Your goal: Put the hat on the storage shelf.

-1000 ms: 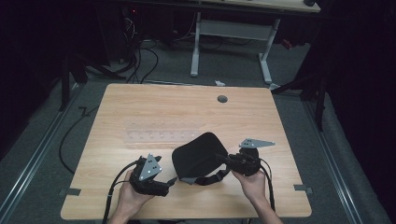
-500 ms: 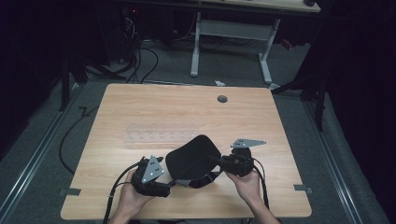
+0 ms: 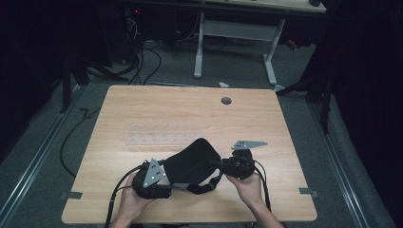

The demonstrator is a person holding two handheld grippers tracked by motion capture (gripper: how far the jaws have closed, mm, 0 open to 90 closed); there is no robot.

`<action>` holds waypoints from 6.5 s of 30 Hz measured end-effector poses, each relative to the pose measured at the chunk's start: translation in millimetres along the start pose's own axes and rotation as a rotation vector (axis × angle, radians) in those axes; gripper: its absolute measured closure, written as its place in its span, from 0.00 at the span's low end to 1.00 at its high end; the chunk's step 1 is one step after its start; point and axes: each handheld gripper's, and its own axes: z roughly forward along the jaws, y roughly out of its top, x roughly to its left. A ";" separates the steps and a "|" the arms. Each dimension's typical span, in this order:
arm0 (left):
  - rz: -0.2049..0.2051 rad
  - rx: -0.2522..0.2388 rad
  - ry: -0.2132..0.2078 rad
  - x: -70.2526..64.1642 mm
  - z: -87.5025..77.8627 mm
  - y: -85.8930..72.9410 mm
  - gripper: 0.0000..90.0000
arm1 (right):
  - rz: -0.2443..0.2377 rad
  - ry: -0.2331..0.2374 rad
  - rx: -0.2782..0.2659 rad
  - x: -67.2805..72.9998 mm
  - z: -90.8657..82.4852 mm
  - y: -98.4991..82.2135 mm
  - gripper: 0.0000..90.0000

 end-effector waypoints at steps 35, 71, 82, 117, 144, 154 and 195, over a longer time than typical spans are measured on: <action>0.025 0.129 -0.230 -15.2 -14.4 -4.3 0.96 | -0.019 0.012 -0.052 6.9 17.0 15.4 0.69; -0.183 -0.052 -0.246 17.3 -35.7 40.2 0.96 | -0.003 -0.647 0.012 -90.4 -14.9 -60.7 0.48; -0.196 -0.088 -0.210 33.4 -35.1 56.5 0.96 | 0.031 -0.665 0.042 -101.1 -12.3 -69.4 0.43; -0.175 -0.257 0.000 99.4 -29.3 101.7 0.96 | 0.036 -0.665 0.042 -100.9 -12.0 -69.4 0.43; -0.169 -0.283 0.178 150.0 -12.1 100.2 0.95 | 0.028 -0.662 0.045 -100.8 -11.8 -69.4 0.41; -0.171 -0.274 0.237 163.0 -5.9 96.8 0.95 | 0.028 -0.660 0.045 -100.7 -11.6 -69.4 0.41; -0.209 -0.256 0.340 164.7 -4.4 96.7 0.95 | 0.029 -0.660 0.045 -100.5 -11.5 -69.4 0.40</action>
